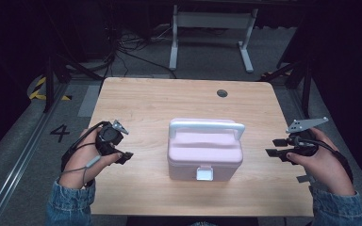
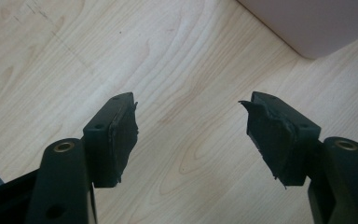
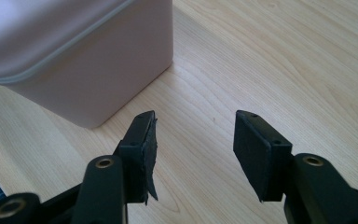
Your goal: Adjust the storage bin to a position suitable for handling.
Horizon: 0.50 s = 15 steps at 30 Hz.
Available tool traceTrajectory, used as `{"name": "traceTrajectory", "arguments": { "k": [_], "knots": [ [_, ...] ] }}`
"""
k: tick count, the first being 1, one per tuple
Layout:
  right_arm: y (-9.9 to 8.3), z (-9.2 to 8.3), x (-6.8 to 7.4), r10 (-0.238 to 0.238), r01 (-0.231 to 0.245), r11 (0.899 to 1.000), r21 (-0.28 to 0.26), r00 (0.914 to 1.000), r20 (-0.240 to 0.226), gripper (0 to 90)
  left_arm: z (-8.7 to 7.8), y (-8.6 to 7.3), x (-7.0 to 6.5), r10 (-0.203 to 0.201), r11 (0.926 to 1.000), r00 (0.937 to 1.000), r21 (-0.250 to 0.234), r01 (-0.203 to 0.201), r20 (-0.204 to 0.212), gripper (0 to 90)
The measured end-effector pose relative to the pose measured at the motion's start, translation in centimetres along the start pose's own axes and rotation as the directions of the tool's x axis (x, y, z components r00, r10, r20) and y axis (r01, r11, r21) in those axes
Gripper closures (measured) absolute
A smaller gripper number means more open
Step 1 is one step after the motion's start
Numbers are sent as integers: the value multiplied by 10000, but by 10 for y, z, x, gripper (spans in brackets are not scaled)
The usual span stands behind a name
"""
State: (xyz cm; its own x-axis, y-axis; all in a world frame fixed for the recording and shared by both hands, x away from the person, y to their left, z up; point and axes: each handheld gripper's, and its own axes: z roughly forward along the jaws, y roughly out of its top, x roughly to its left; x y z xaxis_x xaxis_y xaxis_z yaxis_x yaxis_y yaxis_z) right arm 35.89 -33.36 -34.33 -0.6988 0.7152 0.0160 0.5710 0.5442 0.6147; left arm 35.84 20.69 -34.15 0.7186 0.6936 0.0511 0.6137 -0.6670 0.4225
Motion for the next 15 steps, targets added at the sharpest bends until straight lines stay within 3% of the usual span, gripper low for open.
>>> {"name": "traceTrajectory", "arguments": {
  "k": [8,15],
  "knots": [
    [-1,-1,1,25,-26,10000,-64,10000,-18,495,-3,5,-4,299,9986,9994,-431,-290,199,323],
    [-1,-4,5,19,-24,9993,-361,9999,-136,494,-5,6,-5,431,9983,9986,-399,-419,298,349]
  ]
}}
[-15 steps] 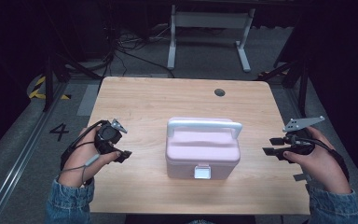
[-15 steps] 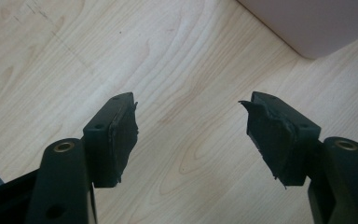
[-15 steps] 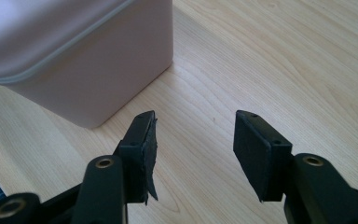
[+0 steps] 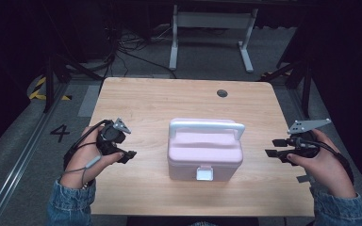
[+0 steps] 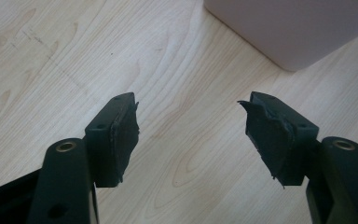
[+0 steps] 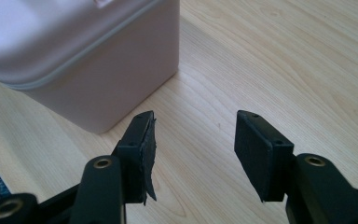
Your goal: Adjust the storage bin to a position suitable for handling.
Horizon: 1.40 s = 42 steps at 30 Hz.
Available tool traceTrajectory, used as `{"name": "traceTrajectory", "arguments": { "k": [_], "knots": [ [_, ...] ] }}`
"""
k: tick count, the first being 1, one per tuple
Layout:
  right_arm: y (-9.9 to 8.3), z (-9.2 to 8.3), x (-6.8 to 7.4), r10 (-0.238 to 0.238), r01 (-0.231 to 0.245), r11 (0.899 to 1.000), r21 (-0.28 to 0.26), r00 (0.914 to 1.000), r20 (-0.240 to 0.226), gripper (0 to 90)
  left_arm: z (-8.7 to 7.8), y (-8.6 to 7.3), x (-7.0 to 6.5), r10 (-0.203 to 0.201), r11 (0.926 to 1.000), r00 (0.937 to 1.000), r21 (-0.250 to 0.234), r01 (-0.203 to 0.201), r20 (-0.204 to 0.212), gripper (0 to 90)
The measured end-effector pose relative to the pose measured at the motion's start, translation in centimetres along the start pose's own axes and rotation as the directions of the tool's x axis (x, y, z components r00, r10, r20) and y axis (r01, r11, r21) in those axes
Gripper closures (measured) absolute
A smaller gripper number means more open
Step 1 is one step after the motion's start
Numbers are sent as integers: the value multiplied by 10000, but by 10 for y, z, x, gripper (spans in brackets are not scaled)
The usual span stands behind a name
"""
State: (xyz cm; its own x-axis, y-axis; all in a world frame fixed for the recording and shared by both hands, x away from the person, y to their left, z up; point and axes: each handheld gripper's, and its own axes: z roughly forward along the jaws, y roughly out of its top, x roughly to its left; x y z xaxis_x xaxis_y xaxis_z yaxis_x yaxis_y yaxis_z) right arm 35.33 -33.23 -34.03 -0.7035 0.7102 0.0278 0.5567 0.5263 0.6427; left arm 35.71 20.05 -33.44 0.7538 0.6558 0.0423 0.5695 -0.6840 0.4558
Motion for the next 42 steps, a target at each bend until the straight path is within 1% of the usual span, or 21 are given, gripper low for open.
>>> {"name": "traceTrajectory", "arguments": {
  "k": [7,13,15,16,18,21,22,25,26,27,29,30,31,32,33,34,35,36,37,41,42],
  "knots": [
    [-2,-1,1,63,-63,10000,-61,10000,-2,489,-3,11,-5,289,9975,9992,-646,-270,287,348],
    [-9,-5,2,263,-262,9996,-84,9997,11,486,-3,25,-10,644,9870,9968,-1506,-565,483,335],
    [-11,-7,2,290,-289,9995,-92,9995,79,486,-1,29,-12,714,9797,9962,-1908,-607,494,326],
    [-12,-9,3,345,-344,9994,-101,9994,76,485,-2,30,-12,781,9798,9954,-1888,-663,556,326],
    [-13,-10,3,345,-344,9993,-124,9993,104,485,-2,34,-13,838,9744,9948,-2139,-696,577,328],
    [-17,-12,2,381,-379,9992,-120,9991,204,485,0,42,-17,1075,9544,9927,-2856,-874,555,342],
    [-17,-13,2,384,-382,9992,-124,9991,202,485,1,44,-18,1140,9500,9913,-2990,-897,650,344],
    [-19,-14,2,450,-448,9989,-108,9987,225,485,4,53,-20,1399,9272,9844,-3631,-924,1065,379],
    [-20,-14,2,463,-461,9989,-91,9987,236,484,5,58,-21,1489,9194,9827,-3813,-967,1099,380],
    [-21,-14,2,510,-508,9987,-86,9984,230,484,6,61,-22,1584,9174,9810,-3841,-1042,1123,393],
    [-22,-14,2,534,-532,9986,-78,9983,227,484,11,68,-24,1771,9154,9773,-3841,-1202,1164,404],
    [-23,-15,2,540,-538,9985,-68,9982,244,483,13,71,-25,1897,9195,9740,-3701,-1321,1236,396],
    [-24,-15,2,584,-583,9983,-48,9980,246,483,15,73,-26,2060,9194,9703,-3646,-1477,1266,373],
    [-24,-15,2,591,-590,9982,-53,9980,222,483,15,73,-26,2060,9194,9703,-3646,-1477,1266,333],
    [-24,-15,2,609,-608,9981,-55,9979,223,483,20,78,-29,2407,9142,9614,-3638,-1785,1332,296],
    [-25,-15,3,639,-638,9979,-55,9977,223,483,22,80,-29,2449,9122,9605,-3671,-1821,1321,273],
    [-25,-15,2,593,-591,9982,-69,9980,228,482,23,83,-30,2402,9128,9616,-3680,-1771,1329,268],
    [-25,-15,2,602,-600,9982,-65,9980,215,483,23,85,-30,2396,9166,9621,-3569,-1801,1299,264],
    [-25,-15,2,625,-625,9980,-36,9978,198,483,24,87,-31,2471,9160,9614,-3529,-1910,1211,266],
    [-25,-13,3,643,-643,9979,11,9978,151,483,25,97,-35,2815,9172,9561,-3155,-2433,812,344],
    [-25,-12,3,607,-607,9982,-12,9981,140,483,25,97,-35,2815,9172,9561,-3155,-2433,812,375]
  ]
}}
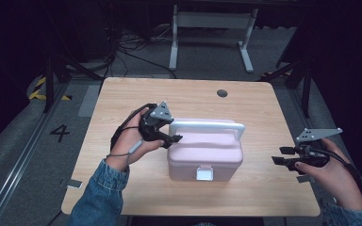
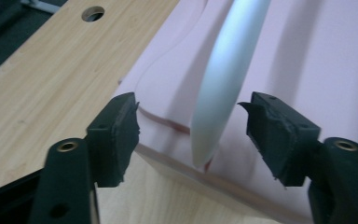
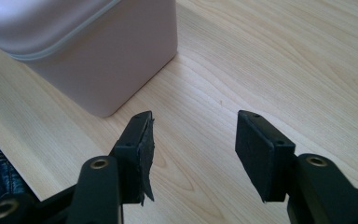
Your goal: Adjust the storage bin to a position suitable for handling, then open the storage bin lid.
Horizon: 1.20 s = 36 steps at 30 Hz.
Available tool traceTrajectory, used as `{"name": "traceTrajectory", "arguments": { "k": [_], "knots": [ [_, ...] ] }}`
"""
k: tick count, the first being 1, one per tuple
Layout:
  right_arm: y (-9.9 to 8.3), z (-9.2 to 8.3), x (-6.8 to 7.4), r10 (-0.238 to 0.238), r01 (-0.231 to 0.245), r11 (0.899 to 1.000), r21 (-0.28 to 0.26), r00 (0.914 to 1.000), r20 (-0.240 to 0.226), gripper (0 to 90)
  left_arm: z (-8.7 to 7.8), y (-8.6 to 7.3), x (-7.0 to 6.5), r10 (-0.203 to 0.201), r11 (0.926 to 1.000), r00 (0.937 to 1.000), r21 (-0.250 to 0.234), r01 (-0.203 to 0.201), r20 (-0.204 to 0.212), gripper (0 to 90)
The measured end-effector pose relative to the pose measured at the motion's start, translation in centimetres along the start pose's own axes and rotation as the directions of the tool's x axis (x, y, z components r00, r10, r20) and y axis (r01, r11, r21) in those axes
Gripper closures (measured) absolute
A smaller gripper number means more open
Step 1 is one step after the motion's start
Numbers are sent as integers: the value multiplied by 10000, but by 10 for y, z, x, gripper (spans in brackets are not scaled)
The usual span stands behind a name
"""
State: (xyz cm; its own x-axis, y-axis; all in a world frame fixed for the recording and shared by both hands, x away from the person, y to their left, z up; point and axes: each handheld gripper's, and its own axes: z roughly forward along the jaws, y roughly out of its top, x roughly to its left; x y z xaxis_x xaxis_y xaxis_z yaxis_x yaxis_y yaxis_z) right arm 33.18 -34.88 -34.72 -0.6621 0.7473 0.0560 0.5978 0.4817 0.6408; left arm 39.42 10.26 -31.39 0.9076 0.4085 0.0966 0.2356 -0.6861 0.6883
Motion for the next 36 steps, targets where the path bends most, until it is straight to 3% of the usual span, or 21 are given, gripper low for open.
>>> {"name": "traceTrajectory", "arguments": {
  "k": [2,4,5,12,13,16,22,28,36],
  "knots": [
    [0,1,0,-18,18,10000,25,10000,-6,483,3,8,-2,302,9988,9992,389,-292,-246,441],
    [0,1,0,-18,18,10000,38,10000,-22,482,5,13,-5,574,9957,9940,781,-502,-927,464],
    [0,1,0,10,-10,10000,47,10000,-23,481,5,15,-6,606,9952,9927,826,-521,-1042,467],
    [-1,-2,-3,46,-46,10000,-21,10000,74,478,6,24,-9,528,9950,9979,864,-495,-364,603],
    [-1,-2,-3,33,-33,10000,-16,10000,71,477,6,27,-11,525,9954,9982,820,-501,-272,654],
    [-1,-1,-2,27,-27,10000,0,10000,49,475,4,30,-12,451,9964,9988,733,-434,-210,728],
    [-1,-1,-2,7,-7,10000,-32,10000,54,471,1,36,-13,503,9946,9985,921,-480,-223,734],
    [-1,-1,-1,13,-13,10000,-23,10000,65,469,-2,39,-10,439,9965,9988,722,-423,-200,734],
    [2,2,2,-153,153,9999,22,9999,-62,483,-10,44,-1,-71,9991,9999,415,65,131,726]
  ]
}}
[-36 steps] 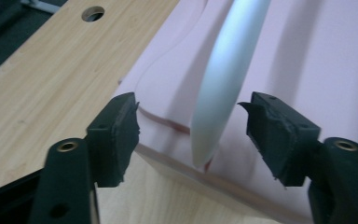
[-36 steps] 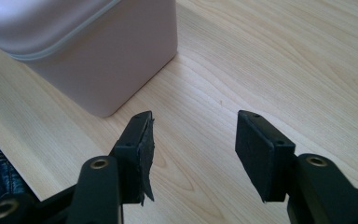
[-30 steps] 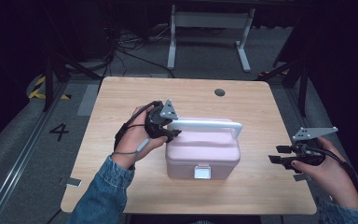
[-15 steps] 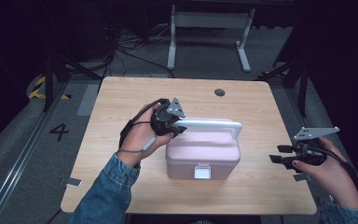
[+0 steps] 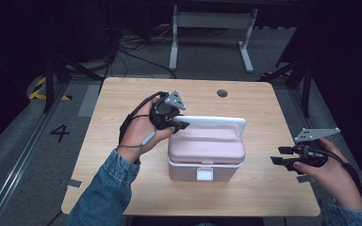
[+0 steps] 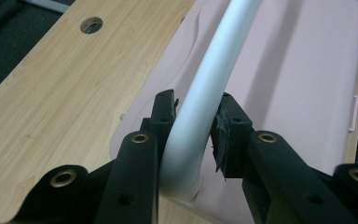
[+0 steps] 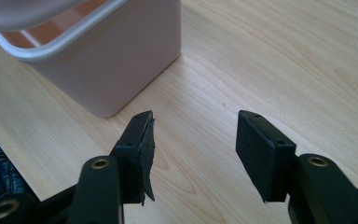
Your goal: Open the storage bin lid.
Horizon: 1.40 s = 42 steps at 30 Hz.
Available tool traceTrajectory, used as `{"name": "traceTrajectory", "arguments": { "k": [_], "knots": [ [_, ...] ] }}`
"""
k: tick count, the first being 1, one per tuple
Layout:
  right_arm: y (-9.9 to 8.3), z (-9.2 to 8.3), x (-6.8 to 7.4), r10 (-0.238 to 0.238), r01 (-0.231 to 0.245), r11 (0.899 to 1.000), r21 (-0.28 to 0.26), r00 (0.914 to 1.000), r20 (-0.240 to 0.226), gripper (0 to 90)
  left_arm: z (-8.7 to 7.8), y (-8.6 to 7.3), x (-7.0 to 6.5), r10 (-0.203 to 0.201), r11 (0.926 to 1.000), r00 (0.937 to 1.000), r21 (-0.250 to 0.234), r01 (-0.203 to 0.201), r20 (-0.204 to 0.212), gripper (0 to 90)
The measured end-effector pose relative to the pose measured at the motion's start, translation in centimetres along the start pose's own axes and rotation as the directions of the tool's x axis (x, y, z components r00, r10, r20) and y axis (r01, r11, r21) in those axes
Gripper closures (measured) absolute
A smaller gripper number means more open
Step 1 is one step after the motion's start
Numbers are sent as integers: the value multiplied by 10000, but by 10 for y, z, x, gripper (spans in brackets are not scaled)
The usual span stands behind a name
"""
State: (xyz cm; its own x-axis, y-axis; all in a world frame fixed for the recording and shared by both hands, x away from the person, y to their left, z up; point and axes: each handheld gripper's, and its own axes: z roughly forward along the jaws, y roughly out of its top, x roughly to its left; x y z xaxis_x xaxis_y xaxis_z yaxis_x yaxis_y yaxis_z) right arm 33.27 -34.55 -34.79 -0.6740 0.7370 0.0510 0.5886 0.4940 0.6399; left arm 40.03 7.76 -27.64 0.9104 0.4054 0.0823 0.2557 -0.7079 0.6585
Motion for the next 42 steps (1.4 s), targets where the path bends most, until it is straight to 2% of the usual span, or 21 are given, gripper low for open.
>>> {"name": "traceTrajectory", "arguments": {
  "k": [5,6,8,10,15,19,22,25,29,33,34,38,39,42],
  "knots": [
    [4,3,4,-140,139,9999,-56,9997,-199,491,-1,1,4,-276,9996,9994,-39,277,229,722],
    [4,3,5,-174,172,9998,-76,9995,-245,492,-1,1,6,-447,9989,9982,-83,451,395,721],
    [7,3,8,-300,294,9994,-169,9989,-364,501,-2,2,11,-659,9976,9948,-156,673,775,719],
    [9,4,10,-348,338,9992,-231,9984,-444,507,-2,3,15,-830,9962,9918,-176,851,974,719],
    [13,5,14,-539,517,9980,-369,9967,-613,522,-2,6,23,-1252,9917,9842,-125,1278,1253,716],
    [18,7,20,-784,748,9960,-497,9942,-742,535,-3,6,29,-1709,9846,9741,-124,1747,1481,711],
    [23,9,26,-996,941,9936,-618,9908,-916,546,-2,6,31,-2044,9769,9665,-300,2114,1550,705],
    [28,11,33,-1259,1181,9901,-759,9863,-1066,554,-2,7,34,-2197,9730,9631,-367,2279,1555,699],
    [32,13,39,-1490,1391,9863,-888,9820,-1158,562,-2,8,36,-2303,9701,9622,-442,2388,1451,691],
    [37,14,44,-1619,1488,9832,-1055,9785,-1281,579,-2,8,38,-2521,9639,9592,-548,2606,1281,686],
    [38,15,46,-1691,1552,9818,-1097,9768,-1313,587,-1,8,39,-2621,9603,9566,-633,2715,1271,686],
    [42,17,52,-1897,1725,9761,-1319,9730,-1317,639,0,7,41,-2781,9554,9534,-693,2872,1168,687],
    [43,18,54,-1945,1762,9746,-1382,9719,-1326,651,0,7,42,-2732,9567,9555,-727,2820,1110,690],
    [46,20,57,-2011,1796,9722,-1500,9690,-1436,689,0,7,43,-2763,9563,9545,-668,2847,1124,690]
  ]
}}
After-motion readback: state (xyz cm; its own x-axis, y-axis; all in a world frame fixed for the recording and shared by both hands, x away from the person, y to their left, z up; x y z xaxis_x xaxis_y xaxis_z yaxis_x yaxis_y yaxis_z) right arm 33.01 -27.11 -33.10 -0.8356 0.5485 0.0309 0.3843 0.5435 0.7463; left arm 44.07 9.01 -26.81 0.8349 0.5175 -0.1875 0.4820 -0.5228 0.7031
